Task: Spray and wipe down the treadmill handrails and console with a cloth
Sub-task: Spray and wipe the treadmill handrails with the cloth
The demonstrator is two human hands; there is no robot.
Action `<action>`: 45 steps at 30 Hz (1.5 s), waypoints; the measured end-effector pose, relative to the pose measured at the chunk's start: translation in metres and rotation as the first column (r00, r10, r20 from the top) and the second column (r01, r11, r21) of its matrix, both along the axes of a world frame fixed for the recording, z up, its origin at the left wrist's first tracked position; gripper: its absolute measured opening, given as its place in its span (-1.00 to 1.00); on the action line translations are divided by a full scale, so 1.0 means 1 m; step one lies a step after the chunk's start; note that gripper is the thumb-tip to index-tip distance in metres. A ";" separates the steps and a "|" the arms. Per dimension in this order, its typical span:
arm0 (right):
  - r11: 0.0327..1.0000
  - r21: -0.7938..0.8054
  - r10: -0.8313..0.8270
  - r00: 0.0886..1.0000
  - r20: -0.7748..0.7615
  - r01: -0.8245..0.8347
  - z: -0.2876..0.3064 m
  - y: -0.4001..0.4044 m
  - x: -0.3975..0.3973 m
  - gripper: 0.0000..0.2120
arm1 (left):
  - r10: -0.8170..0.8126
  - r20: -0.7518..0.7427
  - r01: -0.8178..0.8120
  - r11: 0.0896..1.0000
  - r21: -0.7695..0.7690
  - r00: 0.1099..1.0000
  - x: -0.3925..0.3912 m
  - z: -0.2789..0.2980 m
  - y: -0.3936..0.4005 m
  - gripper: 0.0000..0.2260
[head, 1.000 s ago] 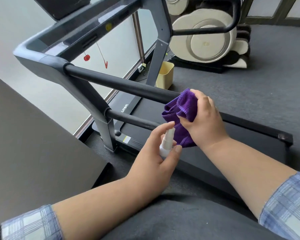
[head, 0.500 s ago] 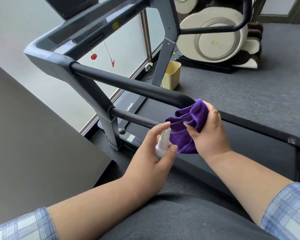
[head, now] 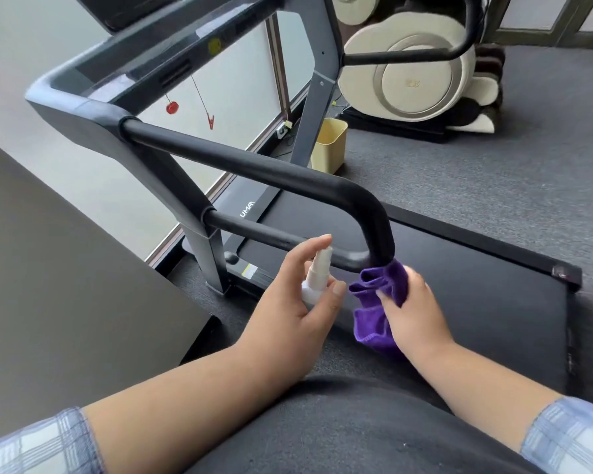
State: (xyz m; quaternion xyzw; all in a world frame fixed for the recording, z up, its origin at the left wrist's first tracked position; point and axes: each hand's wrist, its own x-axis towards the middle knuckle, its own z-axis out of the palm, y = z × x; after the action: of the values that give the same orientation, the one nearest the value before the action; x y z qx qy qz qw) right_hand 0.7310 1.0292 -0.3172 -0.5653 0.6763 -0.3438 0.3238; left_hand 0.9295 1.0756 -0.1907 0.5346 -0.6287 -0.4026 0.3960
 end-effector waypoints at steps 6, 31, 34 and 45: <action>0.988 -0.060 0.148 0.988 0.048 -0.145 -0.003 0.026 0.019 -0.47 | 0.154 -0.034 -0.155 0.987 -0.030 0.987 0.013 -0.006 -0.003 -0.59; 0.842 -0.390 0.291 0.922 -0.255 -0.374 0.083 -0.052 0.196 -0.35 | 0.325 0.143 -0.301 0.939 -0.165 0.935 0.261 0.051 -0.145 -0.67; 0.786 -0.482 0.272 0.917 -0.292 -0.387 0.118 -0.072 0.230 -0.37 | 0.316 0.179 -0.296 0.946 -0.129 0.932 0.288 0.061 -0.172 -0.66; 0.715 -0.520 0.076 0.792 -0.606 -0.466 0.214 -0.179 0.380 -0.29 | 0.284 0.139 -0.263 0.952 -0.155 0.949 0.351 0.049 -0.205 -0.64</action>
State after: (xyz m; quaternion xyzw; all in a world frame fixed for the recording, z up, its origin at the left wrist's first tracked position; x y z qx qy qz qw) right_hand 1.1111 0.8504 -0.1033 -0.8114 0.4827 -0.3262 -0.0480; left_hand 1.2806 0.8707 -0.1419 0.6193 -0.6038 -0.2561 0.4316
